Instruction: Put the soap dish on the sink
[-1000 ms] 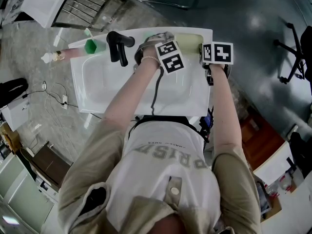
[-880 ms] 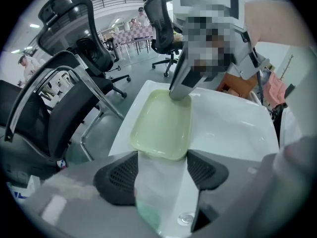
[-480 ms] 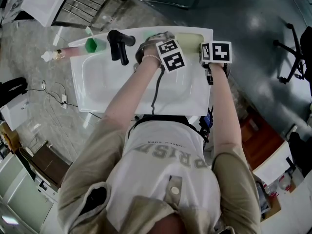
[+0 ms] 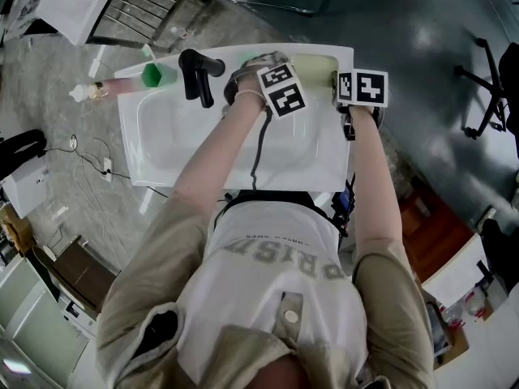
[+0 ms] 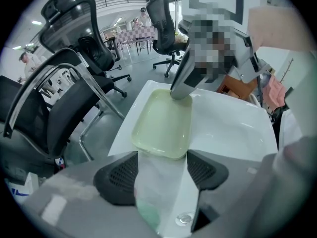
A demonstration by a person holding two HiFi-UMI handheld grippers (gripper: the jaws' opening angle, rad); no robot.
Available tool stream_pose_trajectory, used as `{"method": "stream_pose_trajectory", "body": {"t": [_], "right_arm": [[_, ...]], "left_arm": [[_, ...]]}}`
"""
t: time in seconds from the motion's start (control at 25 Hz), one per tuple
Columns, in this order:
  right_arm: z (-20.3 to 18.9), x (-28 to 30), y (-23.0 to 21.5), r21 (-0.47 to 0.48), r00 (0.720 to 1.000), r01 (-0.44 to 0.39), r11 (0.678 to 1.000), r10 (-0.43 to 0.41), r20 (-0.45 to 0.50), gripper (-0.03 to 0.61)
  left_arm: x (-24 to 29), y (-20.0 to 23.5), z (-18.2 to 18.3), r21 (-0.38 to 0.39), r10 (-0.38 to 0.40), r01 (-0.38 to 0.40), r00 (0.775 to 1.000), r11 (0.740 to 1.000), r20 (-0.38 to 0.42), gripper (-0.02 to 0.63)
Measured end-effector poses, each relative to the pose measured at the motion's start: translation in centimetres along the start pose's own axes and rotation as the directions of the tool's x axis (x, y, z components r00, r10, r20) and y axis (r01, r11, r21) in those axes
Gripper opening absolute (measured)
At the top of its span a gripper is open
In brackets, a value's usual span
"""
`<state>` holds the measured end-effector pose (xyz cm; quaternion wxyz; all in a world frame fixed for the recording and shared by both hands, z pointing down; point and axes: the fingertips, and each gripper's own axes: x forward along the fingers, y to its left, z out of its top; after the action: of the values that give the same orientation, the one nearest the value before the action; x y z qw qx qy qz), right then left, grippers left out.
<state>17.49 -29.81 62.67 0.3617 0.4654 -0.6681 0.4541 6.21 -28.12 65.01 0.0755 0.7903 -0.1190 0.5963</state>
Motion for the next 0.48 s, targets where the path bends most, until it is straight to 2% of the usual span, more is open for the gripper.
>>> {"method": "stream_pose_trajectory", "body": {"t": [0.32, 0.48], "right_arm": [[0.3, -0.6, -0.1, 0.033, 0.999, -0.01, 0.999, 0.008, 0.053, 0.084], [0.8, -1.4, -0.2, 0.038, 0.993, -0.006, 0.999, 0.002, 0.114, 0.095]], "left_arm": [[-0.5, 0.2, -0.1, -0.022, 0.005, -0.005, 1.0, 1.0, 0.013, 0.327], [-1.1, 0.3, -0.1, -0.031, 0.018, -0.018, 0.999, 0.999, 0.027, 0.327]]}}
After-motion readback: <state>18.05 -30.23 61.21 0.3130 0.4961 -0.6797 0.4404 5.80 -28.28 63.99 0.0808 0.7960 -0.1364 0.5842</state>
